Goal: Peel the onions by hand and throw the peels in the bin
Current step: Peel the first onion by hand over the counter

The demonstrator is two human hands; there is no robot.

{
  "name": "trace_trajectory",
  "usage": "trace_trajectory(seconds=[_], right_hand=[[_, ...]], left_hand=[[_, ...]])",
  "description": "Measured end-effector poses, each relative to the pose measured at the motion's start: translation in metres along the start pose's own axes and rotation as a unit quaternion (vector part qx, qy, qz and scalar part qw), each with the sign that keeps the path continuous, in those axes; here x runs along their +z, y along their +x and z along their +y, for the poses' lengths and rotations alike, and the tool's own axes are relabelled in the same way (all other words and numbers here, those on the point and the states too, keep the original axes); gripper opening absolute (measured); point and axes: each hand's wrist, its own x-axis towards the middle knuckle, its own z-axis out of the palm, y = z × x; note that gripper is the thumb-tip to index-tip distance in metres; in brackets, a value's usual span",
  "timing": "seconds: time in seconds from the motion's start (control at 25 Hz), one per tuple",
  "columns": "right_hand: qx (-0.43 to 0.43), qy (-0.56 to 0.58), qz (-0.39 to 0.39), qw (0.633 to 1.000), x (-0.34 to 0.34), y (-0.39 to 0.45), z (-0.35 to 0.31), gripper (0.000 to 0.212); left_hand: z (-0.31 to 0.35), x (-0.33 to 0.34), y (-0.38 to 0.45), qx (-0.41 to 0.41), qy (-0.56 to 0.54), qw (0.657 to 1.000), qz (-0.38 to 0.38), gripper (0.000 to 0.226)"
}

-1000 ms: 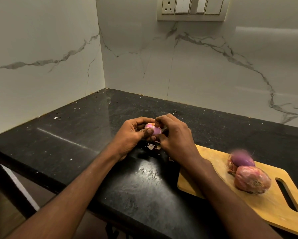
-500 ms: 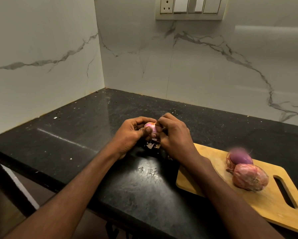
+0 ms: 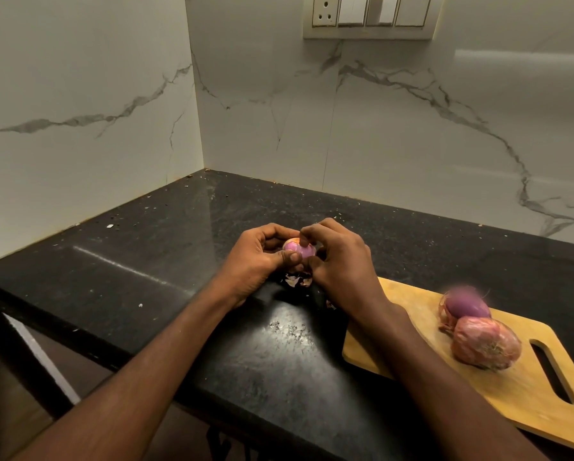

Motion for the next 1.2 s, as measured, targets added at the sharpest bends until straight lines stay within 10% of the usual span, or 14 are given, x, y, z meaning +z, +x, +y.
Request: trace_trajectory(seconds=[0.88, 1.2], right_hand=[[0.132, 0.146, 0.068, 0.978, 0.0013, 0.0053, -0.0002, 0.018], [0.031, 0.021, 0.046, 0.998, 0.0019, 0.0006, -0.0038, 0.017]], left_hand=[[0.0006, -0.0003, 0.0003, 0.016, 0.071, 0.996, 0.050, 0.062], [-0.0037, 0.0026, 0.0020, 0.048, 0.146, 0.988, 0.024, 0.060]])
